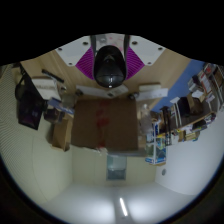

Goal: Arrange mouse

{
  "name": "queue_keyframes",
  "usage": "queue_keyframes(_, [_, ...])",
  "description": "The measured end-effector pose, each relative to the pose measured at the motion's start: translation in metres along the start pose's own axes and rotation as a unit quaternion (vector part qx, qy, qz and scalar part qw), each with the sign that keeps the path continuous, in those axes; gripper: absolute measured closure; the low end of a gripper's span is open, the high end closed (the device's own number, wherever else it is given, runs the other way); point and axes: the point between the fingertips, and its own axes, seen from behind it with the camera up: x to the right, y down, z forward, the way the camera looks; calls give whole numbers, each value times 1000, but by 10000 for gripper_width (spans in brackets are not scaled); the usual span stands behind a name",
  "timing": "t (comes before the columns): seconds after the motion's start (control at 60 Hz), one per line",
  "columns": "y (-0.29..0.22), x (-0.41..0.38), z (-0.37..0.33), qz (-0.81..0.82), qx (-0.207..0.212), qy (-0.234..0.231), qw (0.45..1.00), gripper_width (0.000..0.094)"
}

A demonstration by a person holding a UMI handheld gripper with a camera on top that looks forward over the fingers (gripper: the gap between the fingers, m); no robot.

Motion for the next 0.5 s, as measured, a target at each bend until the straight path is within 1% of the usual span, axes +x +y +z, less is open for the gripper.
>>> queue_keyframes(0.067, [48, 22, 13, 2, -46, 5, 999, 564])
queue_keyframes(0.117, [75, 31, 27, -5, -70, 3, 998, 565])
queue_keyframes(0.25, [120, 38, 40, -3, -107, 4, 994, 562])
queue_keyframes(0.267, [126, 38, 38, 0, -113, 4, 994, 541])
queue_keyframes(0.283, [124, 37, 39, 10, -99, 4, 995, 553])
queue_keyframes(0.317, [125, 36, 39, 22, -103, 4, 994, 520])
queue_keyframes(0.333, [124, 37, 39, 25, -101, 4, 995, 430])
queue_keyframes(0.35, [124, 37, 40, 25, -103, 4, 994, 459])
queue_keyframes(0.4, [123, 36, 40, 25, -106, 1, 994, 409])
queue_keyframes(0.45, [123, 36, 40, 25, -116, -6, 993, 388])
queue_keyframes(0.467, [123, 35, 38, 27, -120, -9, 992, 368])
queue_keyframes(0.483, [123, 34, 37, 29, -124, -13, 992, 285])
queue_keyframes(0.5, [123, 33, 34, 32, -129, -17, 991, 291])
